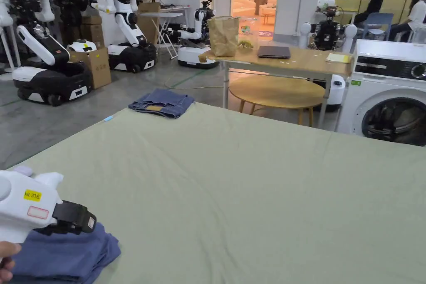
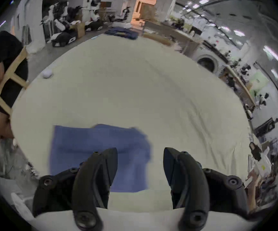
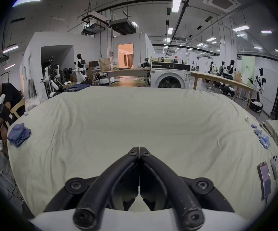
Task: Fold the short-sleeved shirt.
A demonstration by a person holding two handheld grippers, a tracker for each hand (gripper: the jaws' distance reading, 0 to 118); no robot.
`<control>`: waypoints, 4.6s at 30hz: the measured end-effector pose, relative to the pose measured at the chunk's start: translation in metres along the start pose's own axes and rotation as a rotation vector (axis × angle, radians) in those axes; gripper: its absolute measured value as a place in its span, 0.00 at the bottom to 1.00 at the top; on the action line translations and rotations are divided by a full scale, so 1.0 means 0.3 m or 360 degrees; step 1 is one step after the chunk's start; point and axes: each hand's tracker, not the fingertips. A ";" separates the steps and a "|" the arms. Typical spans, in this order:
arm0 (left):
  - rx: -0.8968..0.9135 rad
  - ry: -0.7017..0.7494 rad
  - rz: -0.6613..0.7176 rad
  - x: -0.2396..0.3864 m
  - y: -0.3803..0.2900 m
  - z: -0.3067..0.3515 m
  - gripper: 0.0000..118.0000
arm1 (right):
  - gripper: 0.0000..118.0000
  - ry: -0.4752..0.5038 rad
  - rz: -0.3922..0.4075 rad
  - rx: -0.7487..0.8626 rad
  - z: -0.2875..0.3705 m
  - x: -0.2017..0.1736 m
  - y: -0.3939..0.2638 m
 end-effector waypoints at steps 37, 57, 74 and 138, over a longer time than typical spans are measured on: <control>0.1216 -0.0033 -0.0482 1.093 -0.396 -0.206 0.01 | 0.00 -0.0200 -0.0050 0.0375 0.113 0.078 0.135; 0.1204 0.0094 -0.0594 1.111 -0.395 -0.184 0.21 | 0.23 -0.0290 -0.0064 0.0435 0.132 0.051 0.124; 0.1153 -0.0128 -0.0380 1.048 -0.387 -0.167 0.73 | 0.80 -0.0295 -0.0067 0.0442 0.134 0.033 0.149; 0.1170 -0.0059 -0.0384 1.036 -0.393 -0.174 0.73 | 0.80 -0.0668 -0.0255 0.0212 0.096 -0.027 0.171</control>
